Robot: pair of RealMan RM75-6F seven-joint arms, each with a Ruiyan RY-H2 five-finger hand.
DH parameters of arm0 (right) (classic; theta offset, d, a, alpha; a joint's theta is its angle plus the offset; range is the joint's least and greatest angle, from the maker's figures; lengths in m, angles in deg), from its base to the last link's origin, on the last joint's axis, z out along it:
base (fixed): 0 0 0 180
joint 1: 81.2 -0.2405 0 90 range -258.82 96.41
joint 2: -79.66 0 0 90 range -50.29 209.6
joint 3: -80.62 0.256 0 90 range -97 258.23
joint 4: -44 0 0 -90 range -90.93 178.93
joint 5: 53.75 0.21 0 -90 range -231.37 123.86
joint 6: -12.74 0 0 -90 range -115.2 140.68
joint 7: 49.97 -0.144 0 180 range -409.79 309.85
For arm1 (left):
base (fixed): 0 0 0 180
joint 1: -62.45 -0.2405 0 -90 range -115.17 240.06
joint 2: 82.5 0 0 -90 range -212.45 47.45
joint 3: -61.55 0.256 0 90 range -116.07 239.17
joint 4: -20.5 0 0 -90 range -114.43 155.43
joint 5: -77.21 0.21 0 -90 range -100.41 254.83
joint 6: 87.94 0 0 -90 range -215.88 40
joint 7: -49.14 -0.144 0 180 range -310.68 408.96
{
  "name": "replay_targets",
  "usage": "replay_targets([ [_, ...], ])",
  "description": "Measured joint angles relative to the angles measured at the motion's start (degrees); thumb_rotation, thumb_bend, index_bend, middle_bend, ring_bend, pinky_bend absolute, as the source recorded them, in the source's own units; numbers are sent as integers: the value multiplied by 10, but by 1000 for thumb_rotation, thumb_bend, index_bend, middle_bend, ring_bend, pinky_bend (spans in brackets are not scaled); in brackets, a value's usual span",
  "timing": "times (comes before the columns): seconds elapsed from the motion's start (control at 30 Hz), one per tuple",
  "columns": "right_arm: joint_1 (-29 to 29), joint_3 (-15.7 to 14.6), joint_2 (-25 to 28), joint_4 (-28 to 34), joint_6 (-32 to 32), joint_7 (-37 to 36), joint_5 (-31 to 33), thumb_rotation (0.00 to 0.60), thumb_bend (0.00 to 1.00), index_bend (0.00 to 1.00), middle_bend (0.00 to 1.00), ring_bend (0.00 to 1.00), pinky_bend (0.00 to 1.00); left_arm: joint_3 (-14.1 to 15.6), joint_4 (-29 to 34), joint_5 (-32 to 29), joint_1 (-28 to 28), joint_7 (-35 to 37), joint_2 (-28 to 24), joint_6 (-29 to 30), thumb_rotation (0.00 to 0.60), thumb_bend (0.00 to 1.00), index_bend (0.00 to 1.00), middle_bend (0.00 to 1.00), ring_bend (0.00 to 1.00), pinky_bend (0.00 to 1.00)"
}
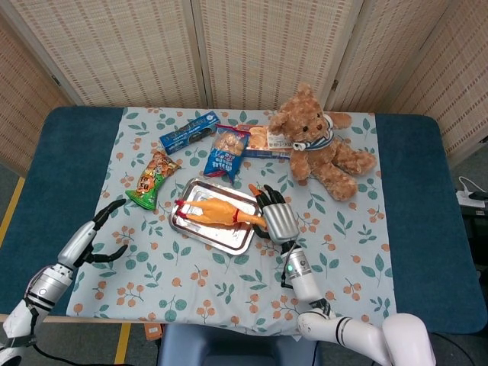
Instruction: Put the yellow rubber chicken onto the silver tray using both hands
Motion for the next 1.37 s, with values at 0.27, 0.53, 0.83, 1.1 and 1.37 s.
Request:
replay_targets([
  [0.27, 18, -2, 59, 97, -27, 55, 36, 600, 60, 0, 0, 35, 0, 6, 9, 5, -1, -6, -15, -1, 600, 347, 0, 0, 0, 2],
  [0.53, 57, -28, 160, 254, 6, 52, 1, 600, 45, 0, 0, 23, 0, 33, 25, 32, -16, -79, -51, 9, 600, 350, 0, 0, 0, 7],
  [0.83, 161, -147, 376, 461, 104, 149, -91, 600, 45, 0, 0, 0, 0, 53, 35, 39, -103, -331, -55, 112, 600, 376, 0, 0, 0, 6],
  [1.1, 283, -227, 460, 475, 269, 208, -168, 600, 45, 0, 0, 0, 0, 55, 5, 27, -244, -512, -1, 287, 600, 376, 0, 0, 0, 5],
  [1.37, 360, -243, 501, 406, 351, 45, -196, 600, 45, 0, 0, 0, 0, 63, 14, 75, -260, -522, -5, 314, 600, 378, 0, 0, 0, 6],
])
